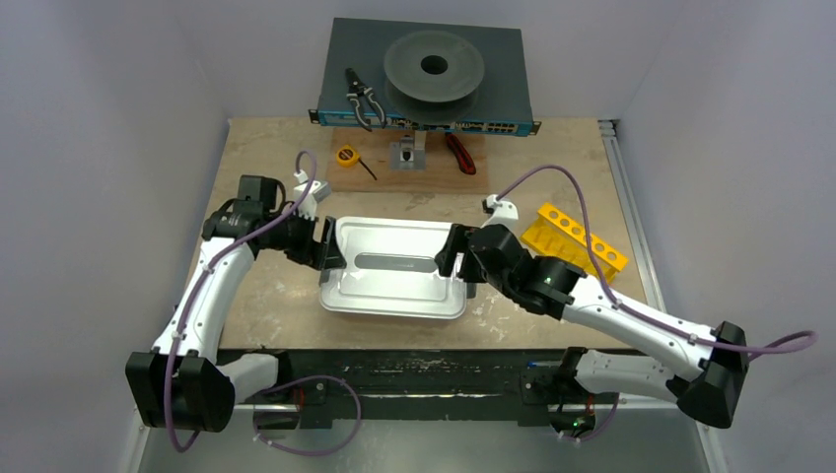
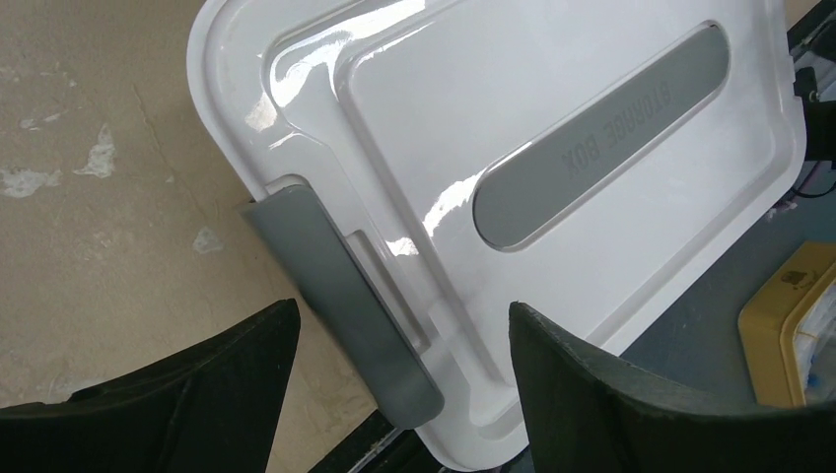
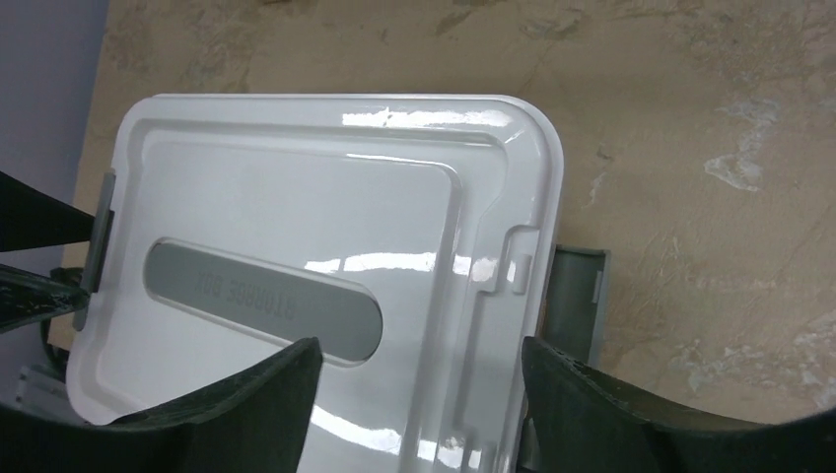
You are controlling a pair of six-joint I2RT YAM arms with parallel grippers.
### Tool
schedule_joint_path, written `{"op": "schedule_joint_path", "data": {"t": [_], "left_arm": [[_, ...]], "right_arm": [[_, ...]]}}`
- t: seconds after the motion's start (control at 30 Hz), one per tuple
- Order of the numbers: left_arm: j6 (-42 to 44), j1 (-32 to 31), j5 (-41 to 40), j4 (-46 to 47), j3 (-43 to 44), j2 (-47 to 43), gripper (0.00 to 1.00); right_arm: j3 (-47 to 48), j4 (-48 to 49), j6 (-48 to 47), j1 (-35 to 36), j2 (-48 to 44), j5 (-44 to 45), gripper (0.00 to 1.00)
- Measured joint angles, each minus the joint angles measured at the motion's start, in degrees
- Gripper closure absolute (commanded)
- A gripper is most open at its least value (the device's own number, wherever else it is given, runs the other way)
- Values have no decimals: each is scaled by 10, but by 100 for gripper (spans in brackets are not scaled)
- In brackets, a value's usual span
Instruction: Organize the chemistry lab equipment
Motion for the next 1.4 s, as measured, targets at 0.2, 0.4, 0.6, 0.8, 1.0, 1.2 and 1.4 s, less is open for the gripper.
{"op": "schedule_joint_path", "data": {"t": [0.2,0.4,0.6,0.8,1.0,1.2,1.4], "left_arm": [[11,0,1,-2,0,-6,24],[36,0,-26,10,-7,-10,25],[53,0,-35,16,-21,-11,26],[65,0,-35,16,-28,-18,28],[70,0,-36,16,-28,-20,31],[76,0,-38,16,-28,-24,32],[80,0,-43,16,-28,-28,32]], "right_arm": [[0,-38,-9,-27,-64,-9,1],[-68,-20,-9,-103,-100,-86,1],[-163,51,6,-134,-146,-172,1],[-249,177,48,-158,-216,-250,1],[-281,245,77,-160,-202,-281,1],[-301,282,95,-162,-184,-289,7],[-307,314,110,-162,-165,-298,25]]}}
